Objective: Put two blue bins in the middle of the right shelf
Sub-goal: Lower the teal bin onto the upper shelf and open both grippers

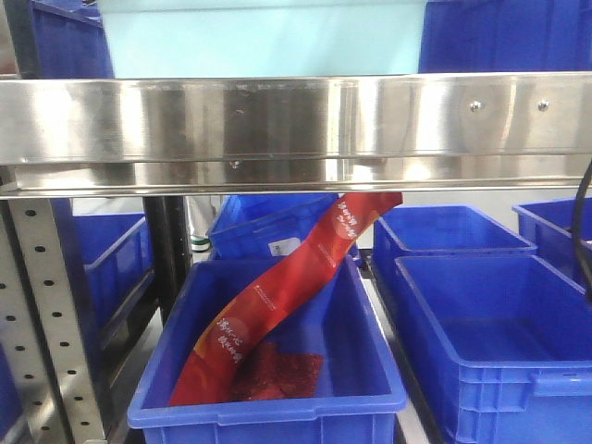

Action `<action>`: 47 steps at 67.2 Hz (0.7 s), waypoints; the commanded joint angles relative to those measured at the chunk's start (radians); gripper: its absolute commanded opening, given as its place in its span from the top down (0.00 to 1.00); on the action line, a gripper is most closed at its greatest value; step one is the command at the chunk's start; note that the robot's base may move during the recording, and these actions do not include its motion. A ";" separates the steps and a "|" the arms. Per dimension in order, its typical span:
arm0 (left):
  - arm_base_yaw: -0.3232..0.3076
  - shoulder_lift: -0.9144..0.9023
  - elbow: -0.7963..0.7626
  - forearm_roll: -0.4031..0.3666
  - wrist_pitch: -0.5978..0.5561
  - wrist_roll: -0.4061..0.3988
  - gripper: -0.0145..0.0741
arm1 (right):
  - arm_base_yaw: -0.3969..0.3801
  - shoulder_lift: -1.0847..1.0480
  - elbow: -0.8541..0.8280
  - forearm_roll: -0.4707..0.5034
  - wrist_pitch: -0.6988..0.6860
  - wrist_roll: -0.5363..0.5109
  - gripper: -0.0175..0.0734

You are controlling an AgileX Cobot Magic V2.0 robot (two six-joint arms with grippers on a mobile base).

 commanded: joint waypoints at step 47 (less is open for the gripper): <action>-0.006 -0.458 0.428 -0.030 -0.230 0.076 0.96 | 0.021 -0.344 0.367 -0.022 -0.340 -0.099 0.99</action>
